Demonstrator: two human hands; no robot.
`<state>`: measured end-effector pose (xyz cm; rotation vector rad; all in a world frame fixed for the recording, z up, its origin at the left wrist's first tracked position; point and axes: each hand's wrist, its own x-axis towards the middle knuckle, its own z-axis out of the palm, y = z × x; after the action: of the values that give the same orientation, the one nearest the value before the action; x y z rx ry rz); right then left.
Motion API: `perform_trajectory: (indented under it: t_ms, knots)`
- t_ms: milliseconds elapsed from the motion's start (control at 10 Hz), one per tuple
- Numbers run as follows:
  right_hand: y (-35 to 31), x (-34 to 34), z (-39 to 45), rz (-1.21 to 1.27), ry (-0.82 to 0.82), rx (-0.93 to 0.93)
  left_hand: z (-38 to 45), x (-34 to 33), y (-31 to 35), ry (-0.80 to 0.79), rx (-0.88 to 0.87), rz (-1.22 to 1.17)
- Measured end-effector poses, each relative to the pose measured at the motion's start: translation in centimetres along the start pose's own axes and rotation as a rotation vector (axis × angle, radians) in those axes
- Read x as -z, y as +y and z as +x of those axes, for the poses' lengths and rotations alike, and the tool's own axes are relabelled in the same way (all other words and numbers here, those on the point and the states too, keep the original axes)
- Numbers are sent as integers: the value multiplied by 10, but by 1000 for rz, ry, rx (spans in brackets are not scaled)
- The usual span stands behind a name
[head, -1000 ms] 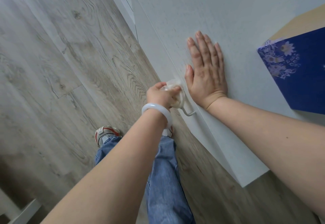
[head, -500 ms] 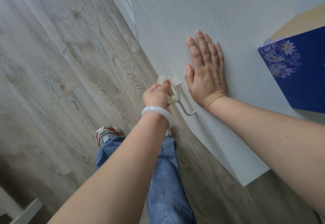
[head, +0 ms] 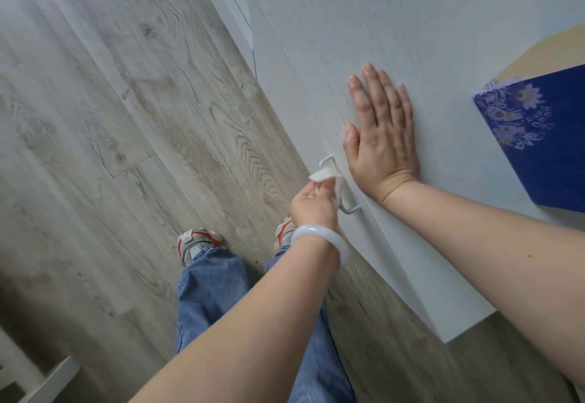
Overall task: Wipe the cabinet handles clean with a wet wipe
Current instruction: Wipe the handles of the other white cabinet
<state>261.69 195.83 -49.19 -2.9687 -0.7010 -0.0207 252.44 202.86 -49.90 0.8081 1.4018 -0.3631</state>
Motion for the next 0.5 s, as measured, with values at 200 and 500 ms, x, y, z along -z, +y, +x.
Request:
perform_trajectory:
  t_ms: [200, 500]
  knots:
    - [0, 0, -1, 0, 3, -2, -4, 8, -10, -55, 66, 114]
    - [0, 0, 0, -11, 4, -3, 5, 8, -9, -29, -13, 117]
